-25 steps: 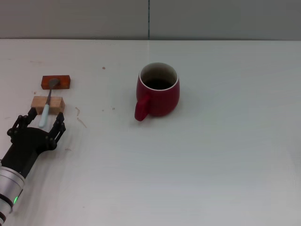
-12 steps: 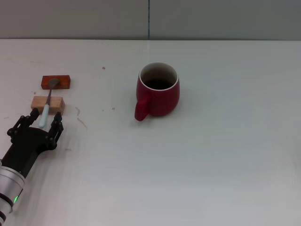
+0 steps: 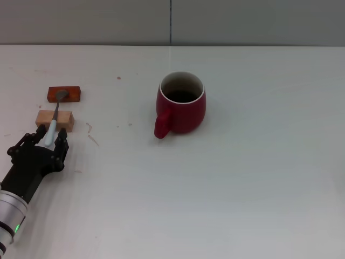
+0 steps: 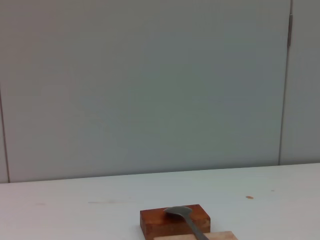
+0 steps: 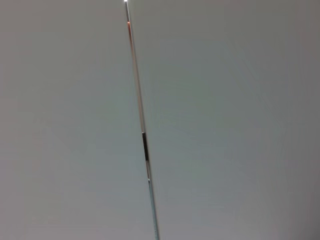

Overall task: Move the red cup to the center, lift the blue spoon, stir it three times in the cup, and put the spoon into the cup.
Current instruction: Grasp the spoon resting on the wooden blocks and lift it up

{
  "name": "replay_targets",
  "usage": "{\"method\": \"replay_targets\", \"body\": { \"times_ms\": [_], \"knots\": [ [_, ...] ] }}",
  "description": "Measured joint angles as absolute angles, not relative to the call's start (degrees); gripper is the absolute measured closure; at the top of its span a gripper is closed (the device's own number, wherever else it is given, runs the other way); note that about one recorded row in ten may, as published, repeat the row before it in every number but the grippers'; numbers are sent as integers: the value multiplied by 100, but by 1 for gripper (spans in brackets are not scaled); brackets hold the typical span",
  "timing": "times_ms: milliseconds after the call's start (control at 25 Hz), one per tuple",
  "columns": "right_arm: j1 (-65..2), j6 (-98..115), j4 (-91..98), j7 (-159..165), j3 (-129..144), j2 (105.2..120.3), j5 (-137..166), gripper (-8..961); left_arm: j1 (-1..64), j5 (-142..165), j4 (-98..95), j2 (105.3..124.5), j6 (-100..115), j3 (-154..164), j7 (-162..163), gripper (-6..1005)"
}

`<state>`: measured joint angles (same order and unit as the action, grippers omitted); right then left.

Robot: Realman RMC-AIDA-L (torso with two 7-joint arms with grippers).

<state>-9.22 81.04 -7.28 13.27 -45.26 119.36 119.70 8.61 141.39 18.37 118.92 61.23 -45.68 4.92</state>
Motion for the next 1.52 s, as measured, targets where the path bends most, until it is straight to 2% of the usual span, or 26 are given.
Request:
{"method": "replay_targets", "body": {
  "times_ms": [600,1240,1520],
  "knots": [
    [-930,8104,-728,1327,-4526,11935,11971,118,912,14080,1846,11891,6045,-4572,492,621],
    [-931,8103,-719,1327,-4526,11936,11970,118,914,14080,1846,11891,6044,-4579,492,632],
    [-923,8103,-714,1327,-4526,11934,11970,118,917,14029,1819,11891,6032,-4588,492,703]
  ]
}}
